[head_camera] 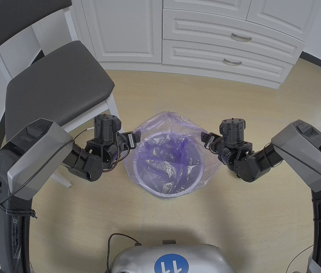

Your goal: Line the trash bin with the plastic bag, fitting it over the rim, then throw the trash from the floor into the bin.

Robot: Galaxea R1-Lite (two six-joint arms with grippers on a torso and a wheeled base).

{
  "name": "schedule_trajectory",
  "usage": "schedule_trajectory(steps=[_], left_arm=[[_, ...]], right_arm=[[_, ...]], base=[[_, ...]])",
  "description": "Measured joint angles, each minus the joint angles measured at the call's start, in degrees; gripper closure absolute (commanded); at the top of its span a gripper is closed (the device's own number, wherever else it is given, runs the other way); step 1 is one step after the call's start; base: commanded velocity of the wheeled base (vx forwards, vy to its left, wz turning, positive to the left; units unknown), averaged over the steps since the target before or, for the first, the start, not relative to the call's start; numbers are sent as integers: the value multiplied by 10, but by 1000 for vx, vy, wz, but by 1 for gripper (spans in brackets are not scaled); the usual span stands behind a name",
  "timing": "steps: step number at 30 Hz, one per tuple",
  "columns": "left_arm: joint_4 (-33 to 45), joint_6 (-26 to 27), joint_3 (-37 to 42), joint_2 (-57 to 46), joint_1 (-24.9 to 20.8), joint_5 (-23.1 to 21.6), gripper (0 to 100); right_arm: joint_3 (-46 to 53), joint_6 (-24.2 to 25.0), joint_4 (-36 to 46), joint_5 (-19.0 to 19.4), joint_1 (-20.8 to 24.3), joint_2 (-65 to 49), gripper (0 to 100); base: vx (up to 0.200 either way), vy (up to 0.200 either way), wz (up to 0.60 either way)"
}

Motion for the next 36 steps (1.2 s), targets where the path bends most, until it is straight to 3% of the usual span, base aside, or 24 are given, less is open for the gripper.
schedule_trajectory(steps=[20,36], left_arm=[[0,0,-61,46,17,25,0],[12,-2,-96,92,23,33,0]], right_arm=[[-44,8,-108,-6,-2,65,0],[-92,19,-113,-7,-12,123,0]], base=[[0,0,0],[0,0,0]])
